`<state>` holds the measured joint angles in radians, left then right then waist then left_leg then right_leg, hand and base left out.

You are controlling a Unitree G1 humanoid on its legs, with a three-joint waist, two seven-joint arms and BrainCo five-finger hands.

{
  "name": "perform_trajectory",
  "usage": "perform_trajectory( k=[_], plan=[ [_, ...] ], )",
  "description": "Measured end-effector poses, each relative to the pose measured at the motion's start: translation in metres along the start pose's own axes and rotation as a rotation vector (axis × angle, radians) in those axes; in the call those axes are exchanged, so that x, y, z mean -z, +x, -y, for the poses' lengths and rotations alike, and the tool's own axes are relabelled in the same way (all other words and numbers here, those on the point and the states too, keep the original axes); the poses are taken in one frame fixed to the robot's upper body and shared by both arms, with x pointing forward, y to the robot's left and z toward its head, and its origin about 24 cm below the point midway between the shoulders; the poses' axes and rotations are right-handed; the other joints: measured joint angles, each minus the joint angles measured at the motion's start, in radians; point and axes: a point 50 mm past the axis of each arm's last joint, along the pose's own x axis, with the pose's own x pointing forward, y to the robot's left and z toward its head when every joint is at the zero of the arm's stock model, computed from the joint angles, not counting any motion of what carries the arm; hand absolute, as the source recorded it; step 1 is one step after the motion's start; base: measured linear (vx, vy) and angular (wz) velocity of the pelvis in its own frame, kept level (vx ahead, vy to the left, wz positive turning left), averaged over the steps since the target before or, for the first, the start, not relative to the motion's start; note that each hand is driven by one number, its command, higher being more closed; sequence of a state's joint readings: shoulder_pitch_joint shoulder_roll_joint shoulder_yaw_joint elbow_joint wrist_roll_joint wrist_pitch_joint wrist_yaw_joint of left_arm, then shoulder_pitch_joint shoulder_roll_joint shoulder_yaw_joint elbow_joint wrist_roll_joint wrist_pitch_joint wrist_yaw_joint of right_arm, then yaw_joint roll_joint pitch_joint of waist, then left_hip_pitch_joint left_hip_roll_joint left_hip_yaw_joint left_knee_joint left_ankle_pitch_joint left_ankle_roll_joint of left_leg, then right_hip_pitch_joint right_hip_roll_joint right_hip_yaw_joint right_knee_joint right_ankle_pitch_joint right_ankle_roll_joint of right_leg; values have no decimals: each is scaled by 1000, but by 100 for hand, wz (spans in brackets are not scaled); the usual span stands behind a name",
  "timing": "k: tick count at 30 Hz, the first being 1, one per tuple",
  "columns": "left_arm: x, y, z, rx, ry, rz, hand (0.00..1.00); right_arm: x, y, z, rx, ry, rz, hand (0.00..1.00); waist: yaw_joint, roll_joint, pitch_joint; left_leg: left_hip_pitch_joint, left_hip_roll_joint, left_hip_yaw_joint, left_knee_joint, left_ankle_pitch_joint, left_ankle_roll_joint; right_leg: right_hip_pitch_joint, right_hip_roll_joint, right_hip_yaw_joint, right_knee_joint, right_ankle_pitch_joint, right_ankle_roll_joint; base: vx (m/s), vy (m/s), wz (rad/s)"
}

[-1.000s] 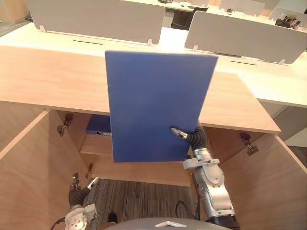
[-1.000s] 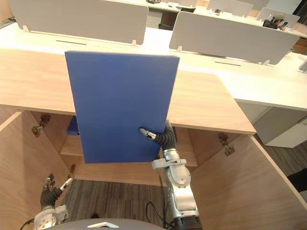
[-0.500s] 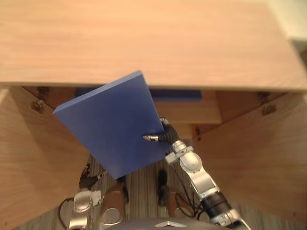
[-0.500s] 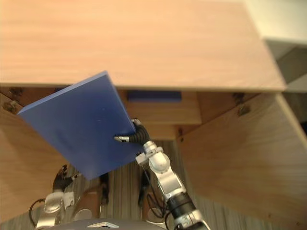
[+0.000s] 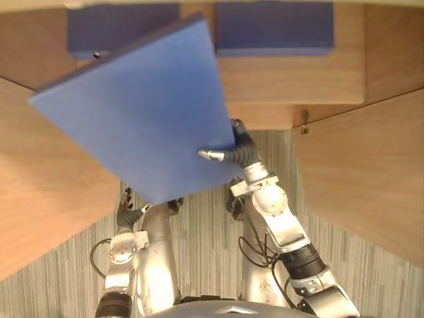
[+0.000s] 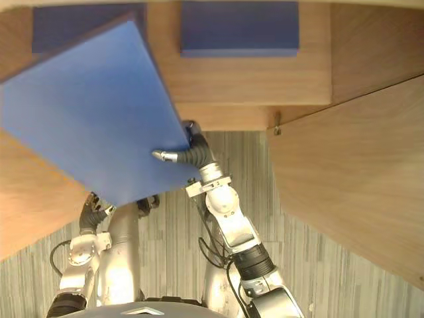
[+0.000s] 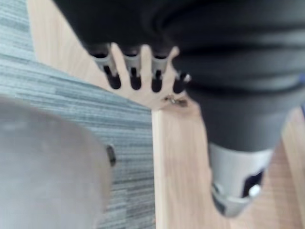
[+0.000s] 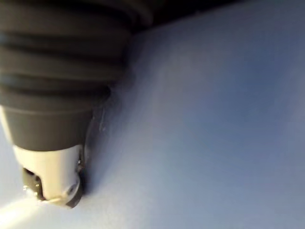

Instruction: Walk over to the cabinet, pick up the folder, carry it to the office cabinet, place the folder inside the office cabinet, then close the office cabinet door

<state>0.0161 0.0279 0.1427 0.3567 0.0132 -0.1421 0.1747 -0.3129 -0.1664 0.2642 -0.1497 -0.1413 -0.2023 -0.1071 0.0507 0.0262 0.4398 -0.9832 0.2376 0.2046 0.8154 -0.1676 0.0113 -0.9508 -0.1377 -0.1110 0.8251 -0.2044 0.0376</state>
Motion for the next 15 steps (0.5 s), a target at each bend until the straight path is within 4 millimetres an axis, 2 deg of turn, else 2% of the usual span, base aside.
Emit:
perform_trajectory(
  k=[3,6,9,10,15],
  plan=[
    [-12,5,3,3,-12,44,0,0,2,11,59,35,0,100,7,2,7,-77,4,-17,58,-16,1,-73,-7,-2,66,-25,0,-2,-36,7],
    [-24,7,3,-11,-30,91,0,-2,7,25,159,113,9,100,14,1,53,-104,17,-21,114,-43,-1,-102,-8,2,124,-48,1,36,-42,-1],
    [-50,2,-1,-17,-50,204,0,-5,7,42,264,154,29,100,16,2,57,-149,17,-35,142,-52,-5,-138,-12,-3,154,-66,-1,28,-38,5],
    [-67,-1,-3,-20,-62,287,0,-13,7,58,350,180,72,100,24,2,57,-186,17,-42,167,-61,-4,-176,-16,-3,184,-75,-6,41,-42,4],
    [-78,-8,-6,-12,-68,342,0,-25,11,91,513,248,160,100,32,2,57,-246,25,-66,262,-95,-8,-231,-19,3,282,-120,-8,27,-43,1]
  ],
)
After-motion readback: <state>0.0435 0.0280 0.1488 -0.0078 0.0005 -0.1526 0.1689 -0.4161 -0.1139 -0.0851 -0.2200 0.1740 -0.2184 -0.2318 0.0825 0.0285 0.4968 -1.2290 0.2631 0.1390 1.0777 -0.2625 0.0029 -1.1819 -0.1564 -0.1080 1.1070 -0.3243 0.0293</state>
